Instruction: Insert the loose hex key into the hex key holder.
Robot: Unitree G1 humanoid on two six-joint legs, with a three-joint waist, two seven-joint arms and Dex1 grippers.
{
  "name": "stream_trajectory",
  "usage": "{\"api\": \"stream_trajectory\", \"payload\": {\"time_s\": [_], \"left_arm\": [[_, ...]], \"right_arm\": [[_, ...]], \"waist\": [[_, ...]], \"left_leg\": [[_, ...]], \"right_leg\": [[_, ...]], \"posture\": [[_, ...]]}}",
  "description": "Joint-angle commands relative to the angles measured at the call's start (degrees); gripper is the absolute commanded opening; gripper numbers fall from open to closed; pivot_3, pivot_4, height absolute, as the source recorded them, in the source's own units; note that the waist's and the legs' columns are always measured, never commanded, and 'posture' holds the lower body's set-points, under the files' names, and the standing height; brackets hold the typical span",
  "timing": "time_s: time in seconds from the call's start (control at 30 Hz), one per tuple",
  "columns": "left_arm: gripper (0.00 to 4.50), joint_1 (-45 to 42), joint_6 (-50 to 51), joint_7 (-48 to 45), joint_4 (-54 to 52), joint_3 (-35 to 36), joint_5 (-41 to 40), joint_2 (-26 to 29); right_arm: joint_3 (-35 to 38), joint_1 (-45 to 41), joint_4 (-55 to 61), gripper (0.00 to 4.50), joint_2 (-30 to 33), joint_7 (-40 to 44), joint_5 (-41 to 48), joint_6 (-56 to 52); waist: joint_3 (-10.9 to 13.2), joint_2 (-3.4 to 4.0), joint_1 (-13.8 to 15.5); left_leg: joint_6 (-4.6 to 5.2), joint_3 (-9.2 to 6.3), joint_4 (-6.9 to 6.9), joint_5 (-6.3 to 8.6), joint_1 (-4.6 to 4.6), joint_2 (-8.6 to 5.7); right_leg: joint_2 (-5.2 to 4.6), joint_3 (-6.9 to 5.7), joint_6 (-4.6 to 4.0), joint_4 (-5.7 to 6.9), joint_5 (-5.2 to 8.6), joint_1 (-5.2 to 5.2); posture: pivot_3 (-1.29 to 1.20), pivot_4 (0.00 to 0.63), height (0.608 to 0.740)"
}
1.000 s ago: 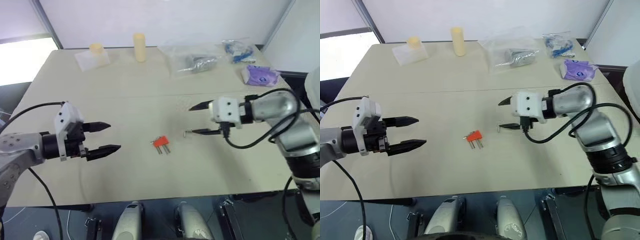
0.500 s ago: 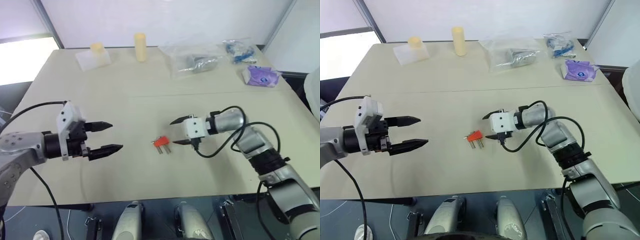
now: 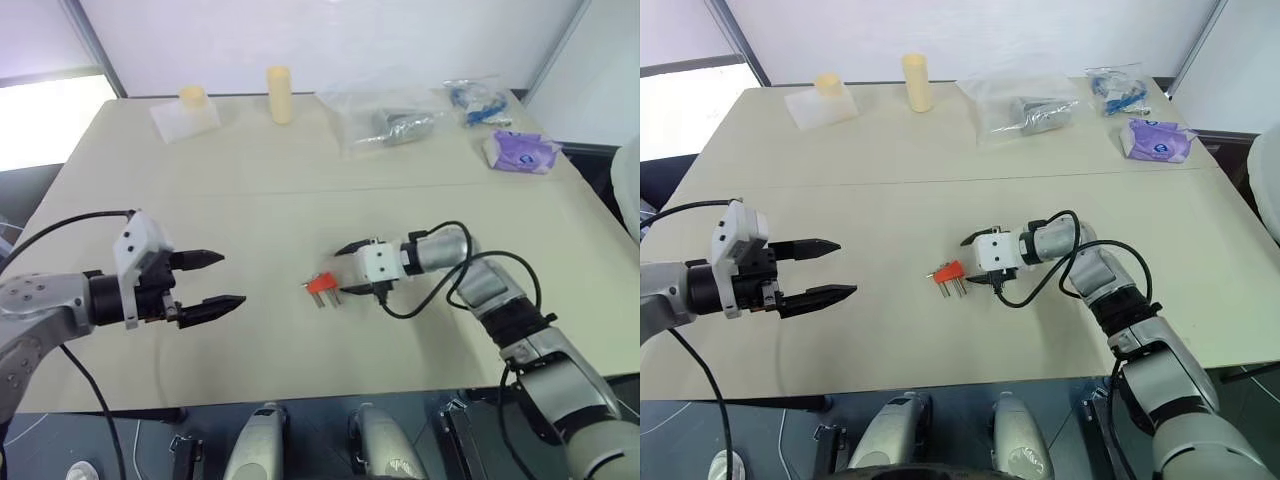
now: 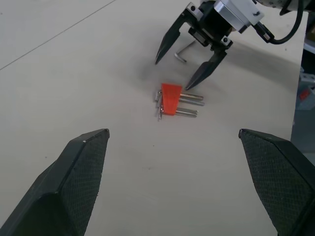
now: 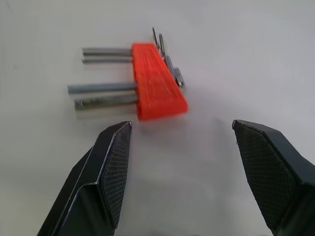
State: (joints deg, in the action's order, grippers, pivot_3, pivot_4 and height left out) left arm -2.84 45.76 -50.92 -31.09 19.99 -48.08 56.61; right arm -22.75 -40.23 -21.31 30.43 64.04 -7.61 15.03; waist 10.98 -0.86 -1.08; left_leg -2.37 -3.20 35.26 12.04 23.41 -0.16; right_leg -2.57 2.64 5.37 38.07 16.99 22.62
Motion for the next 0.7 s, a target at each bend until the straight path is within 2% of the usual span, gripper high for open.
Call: {"api": "stream_trajectory", "payload": {"time_s": [0.03,0.4,0.7], "left_arm": [[4.41,-0.44,-0.16,0.18,-1.20,2.51,-1.10,0.26],[4.41,-0.44,-0.31,0.16,-1.41,2.24,-0.53,0.52],[4.41,-0.42,-0.58,0.64,-1.86,1.91,-0.08,0.24]], "right_arm": [[0.76,0.33,2.93,3.40,-0.82,0.53,1.53,-1.92],[0.10,1.47,5.46,3.40,-3.04,0.86,1.61,-5.67],[-0.17,-1.36,-2.76,3.40,-4.21,0.94,0.55,-3.97]], "waist": [[0.00,0.00,0.01],[0.00,0.00,-0.07],[0.00,0.00,-0.07]], "left_leg": [[0.00,0.00,0.00,0.00,0.00,0.00],[0.00,0.00,0.00,0.00,0.00,0.00],[0.00,0.00,0.00,0.00,-0.04,0.00]], "right_leg": [[0.00,0.00,0.00,0.00,0.00,0.00],[0.01,0.00,0.00,0.01,0.00,0.01],[0.01,0.00,0.00,0.01,0.00,-0.03]], "posture": [[0.00,0.150,0.740],[0.00,0.150,0.740],[0.00,0.150,0.740]]}}
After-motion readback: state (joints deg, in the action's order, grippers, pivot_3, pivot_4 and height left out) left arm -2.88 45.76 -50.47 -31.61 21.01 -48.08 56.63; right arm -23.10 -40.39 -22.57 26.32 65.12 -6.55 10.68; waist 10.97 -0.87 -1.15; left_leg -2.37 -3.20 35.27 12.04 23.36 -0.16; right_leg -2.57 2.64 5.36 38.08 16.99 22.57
